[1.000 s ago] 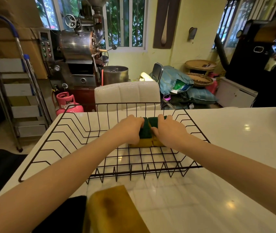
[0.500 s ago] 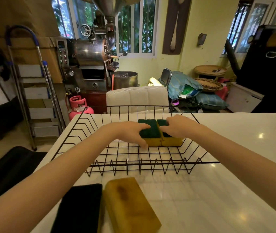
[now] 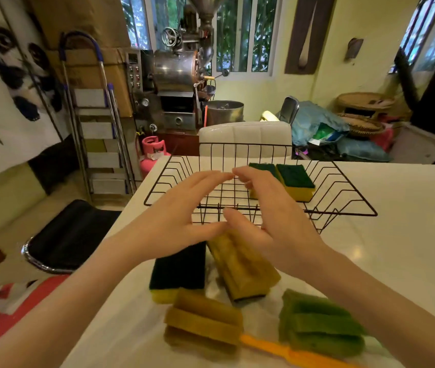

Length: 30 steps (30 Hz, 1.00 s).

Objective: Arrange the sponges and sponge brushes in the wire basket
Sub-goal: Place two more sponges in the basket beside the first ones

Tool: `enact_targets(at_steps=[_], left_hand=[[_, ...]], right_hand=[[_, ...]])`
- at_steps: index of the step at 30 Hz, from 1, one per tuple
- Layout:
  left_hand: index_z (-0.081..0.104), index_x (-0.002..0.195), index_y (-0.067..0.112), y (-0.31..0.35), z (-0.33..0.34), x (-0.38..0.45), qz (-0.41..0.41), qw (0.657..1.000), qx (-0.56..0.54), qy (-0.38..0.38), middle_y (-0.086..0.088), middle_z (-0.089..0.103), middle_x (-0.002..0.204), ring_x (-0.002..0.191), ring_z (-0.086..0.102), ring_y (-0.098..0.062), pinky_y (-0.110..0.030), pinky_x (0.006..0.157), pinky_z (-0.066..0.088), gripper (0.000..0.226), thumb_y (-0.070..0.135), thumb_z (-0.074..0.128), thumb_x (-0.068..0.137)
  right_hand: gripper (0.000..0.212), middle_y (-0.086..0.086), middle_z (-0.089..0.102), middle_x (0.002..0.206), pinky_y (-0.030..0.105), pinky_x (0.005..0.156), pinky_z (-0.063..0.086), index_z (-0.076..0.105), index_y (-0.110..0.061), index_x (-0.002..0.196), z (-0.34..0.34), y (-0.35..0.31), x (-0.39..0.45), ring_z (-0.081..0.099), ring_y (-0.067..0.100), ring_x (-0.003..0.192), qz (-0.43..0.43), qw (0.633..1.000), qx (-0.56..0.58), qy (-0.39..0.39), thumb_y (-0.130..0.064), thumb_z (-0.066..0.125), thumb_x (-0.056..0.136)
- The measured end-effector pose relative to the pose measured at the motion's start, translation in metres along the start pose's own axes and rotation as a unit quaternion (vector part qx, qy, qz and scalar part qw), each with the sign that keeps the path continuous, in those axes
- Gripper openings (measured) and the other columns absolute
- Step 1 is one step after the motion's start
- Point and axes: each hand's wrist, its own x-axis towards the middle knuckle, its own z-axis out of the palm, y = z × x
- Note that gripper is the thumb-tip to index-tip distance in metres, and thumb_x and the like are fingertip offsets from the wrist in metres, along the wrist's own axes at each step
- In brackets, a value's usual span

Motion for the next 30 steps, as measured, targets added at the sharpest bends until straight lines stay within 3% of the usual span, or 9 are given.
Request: enact_targets(at_steps=[4, 7, 11, 15, 18, 25, 30], left_hand=[[0.029, 0.125, 0.051, -0.002, 0.007, -0.032, -0.033, 0.999, -0.019, 0.020, 0.027, 0.036, 0.132, 0.118, 0.026, 0.021, 0.004, 0.090, 0.022, 0.063, 0.061, 0.053, 0.068], [0.035, 0.116, 0.057, -0.010, 0.014, -0.042, -0.073, 0.997, -0.038, 0.008, 0.030, 0.036, 0.127, 0.110, 0.025, 0.027, -0.003, 0.087, 0.025, 0.055, 0.064, 0.053, 0.064], [0.041, 0.120, 0.048, -0.022, 0.024, -0.050, -0.120, 0.992, -0.040, -0.001, 0.018, 0.036, 0.138, 0.122, 0.027, 0.006, -0.022, 0.100, 0.023, 0.063, 0.066, 0.056, 0.061], [0.037, 0.126, 0.045, -0.035, 0.028, -0.054, -0.141, 0.989, -0.009, -0.052, 0.010, 0.027, 0.145, 0.125, 0.017, 0.000, -0.022, 0.099, 0.015, 0.067, 0.061, 0.060, 0.065], [0.033, 0.128, 0.047, -0.041, 0.028, -0.056, -0.158, 0.984, -0.014, -0.082, 0.010, 0.023, 0.147, 0.130, 0.015, -0.004, -0.022, 0.099, 0.015, 0.073, 0.069, 0.052, 0.061], [0.029, 0.129, 0.050, -0.044, 0.028, -0.060, -0.164, 0.981, -0.035, -0.095, 0.015, 0.021, 0.146, 0.125, 0.018, 0.000, -0.021, 0.098, 0.023, 0.080, 0.072, 0.051, 0.056], [0.028, 0.128, 0.051, -0.049, 0.028, -0.060, -0.159, 0.982, -0.038, -0.096, 0.018, 0.018, 0.147, 0.125, 0.008, 0.006, -0.025, 0.104, 0.016, 0.080, 0.073, 0.053, 0.055]], right_hand=[[0.059, -0.011, 0.044, 0.128, 0.025, 0.085, 0.040, 0.029, -0.032, 0.129, 0.013, -0.009, -0.015, 0.040, 0.000, 0.108, 0.039, 0.999, 0.005, -0.018, -0.052, 0.052, 0.079], [0.063, -0.011, 0.044, 0.128, 0.024, 0.082, 0.040, 0.030, -0.033, 0.128, 0.021, -0.010, -0.017, 0.040, 0.001, 0.105, 0.060, 0.997, -0.005, -0.038, -0.055, 0.054, 0.075], [0.071, -0.007, 0.042, 0.132, 0.029, 0.086, 0.041, 0.030, -0.031, 0.130, 0.027, -0.010, -0.016, 0.041, 0.010, 0.115, 0.105, 0.988, -0.046, -0.104, -0.058, 0.056, 0.071], [0.083, -0.001, 0.036, 0.138, 0.038, 0.094, 0.042, 0.023, -0.028, 0.134, 0.031, -0.006, -0.013, 0.036, 0.019, 0.121, 0.137, 0.966, -0.102, -0.195, -0.064, 0.057, 0.067], [0.088, 0.000, 0.033, 0.140, 0.042, 0.096, 0.041, 0.019, -0.028, 0.136, 0.035, -0.002, -0.010, 0.035, 0.022, 0.123, 0.158, 0.957, -0.122, -0.211, -0.064, 0.057, 0.066], [0.082, -0.002, 0.040, 0.131, 0.027, 0.072, 0.043, 0.018, -0.031, 0.133, 0.040, 0.002, -0.008, 0.047, 0.016, 0.102, 0.137, 0.940, -0.174, -0.260, -0.048, 0.065, 0.068], [0.070, -0.001, 0.043, 0.106, 0.022, 0.057, 0.040, 0.024, -0.030, 0.134, 0.017, 0.011, 0.005, 0.047, 0.010, 0.079, 0.250, 0.931, -0.039, -0.264, -0.047, 0.057, 0.075]])
